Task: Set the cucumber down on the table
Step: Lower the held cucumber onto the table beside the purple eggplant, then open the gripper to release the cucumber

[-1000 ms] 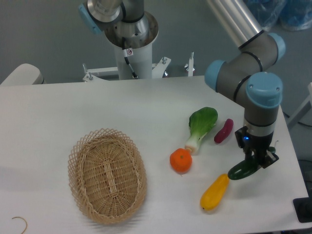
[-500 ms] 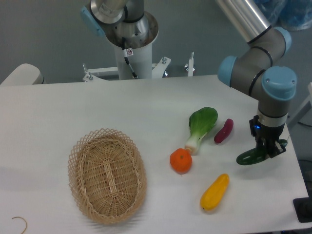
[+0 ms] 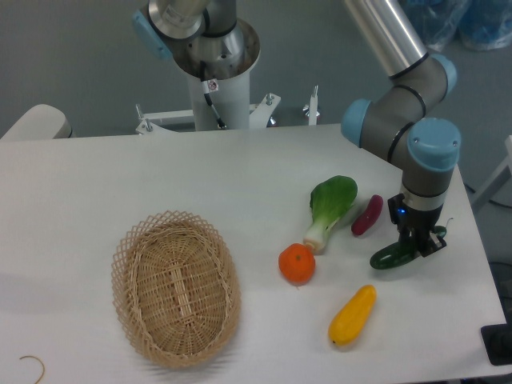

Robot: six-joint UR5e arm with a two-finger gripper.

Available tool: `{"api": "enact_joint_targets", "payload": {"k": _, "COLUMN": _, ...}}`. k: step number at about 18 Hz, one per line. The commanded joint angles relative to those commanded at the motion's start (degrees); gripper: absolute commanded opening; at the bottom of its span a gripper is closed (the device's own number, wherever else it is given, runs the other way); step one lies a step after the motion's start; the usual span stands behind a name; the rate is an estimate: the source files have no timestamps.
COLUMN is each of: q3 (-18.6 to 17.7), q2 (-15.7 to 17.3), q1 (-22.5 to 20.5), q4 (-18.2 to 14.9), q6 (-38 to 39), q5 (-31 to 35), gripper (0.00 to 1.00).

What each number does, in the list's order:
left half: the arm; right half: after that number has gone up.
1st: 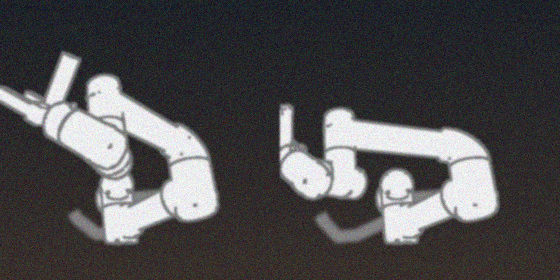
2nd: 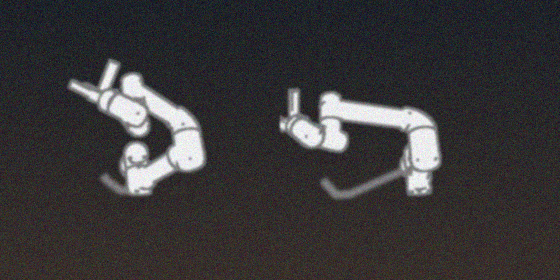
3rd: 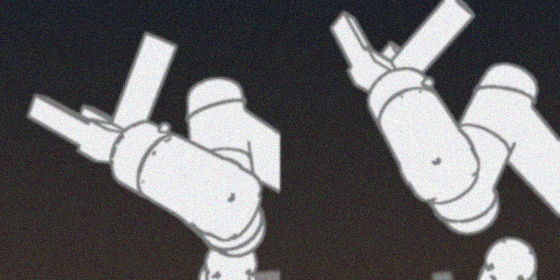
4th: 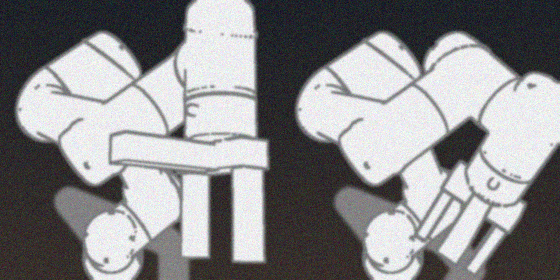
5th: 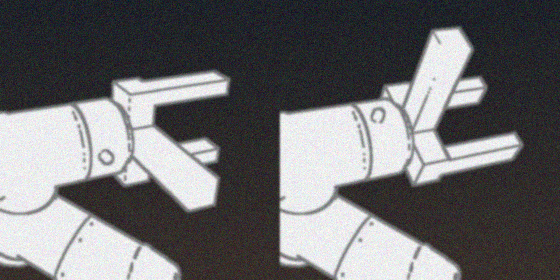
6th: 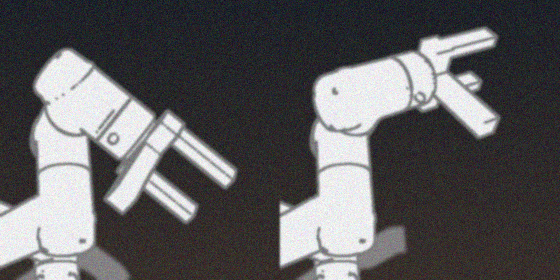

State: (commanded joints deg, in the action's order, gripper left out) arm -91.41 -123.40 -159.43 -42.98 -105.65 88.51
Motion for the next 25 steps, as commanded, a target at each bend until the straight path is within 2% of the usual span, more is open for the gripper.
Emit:
{"api": "enact_joint_targets", "payload": {"k": 2, "q3": 0.5, "q2": 0.0, "q1": 0.1, "q4": 0.1, "q6": 2.4, "q5": 0.0, "gripper": 0.82}}
{"api": "enact_joint_targets", "payload": {"k": 4, "q3": 0.9, "q2": -0.1, "q1": 0.1, "q4": 0.1, "q6": 3.6, "q5": -0.1, "gripper": 1.00}}
{"api": "enact_joint_targets", "payload": {"k": 7, "q3": 2.6, "q2": 0.0, "q1": 0.2, "q4": 0.0, "q6": 4.8, "q5": -0.6, "gripper": 1.00}}
{"api": "enact_joint_targets", "payload": {"k": 10, "q3": 5.2, "q2": -0.1, "q1": 0.9, "q4": -0.3, "q6": 13.8, "q5": -2.4, "gripper": 1.00}}
{"api": "enact_joint_targets", "payload": {"k": 15, "q3": 9.1, "q2": 1.1, "q1": 4.6, "q4": -0.7, "q6": 22.4, "q5": -1.9, "gripper": 1.00}}
{"api": "enact_joint_targets", "payload": {"k": 18, "q3": 10.3, "q2": 4.3, "q1": 6.9, "q4": -3.2, "q6": 30.0, "q5": -2.2, "gripper": 1.00}}
{"api": "enact_joint_targets", "payload": {"k": 20, "q3": 10.5, "q2": 7.3, "q1": 7.8, "q4": -7.0, "q6": 31.7, "q5": -3.1, "gripper": 1.00}}
{"api": "enact_joint_targets", "payload": {"k": 22, "q3": 10.8, "q2": 8.7, "q1": 8.5, "q4": -7.7, "q6": 32.0, "q5": -6.3, "gripper": 1.00}}
{"api": "enact_joint_targets", "payload": {"k": 25, "q3": 12.9, "q2": 11.0, "q1": 8.5, "q4": -9.1, "q6": 33.3, "q5": -6.8, "gripper": 1.00}}
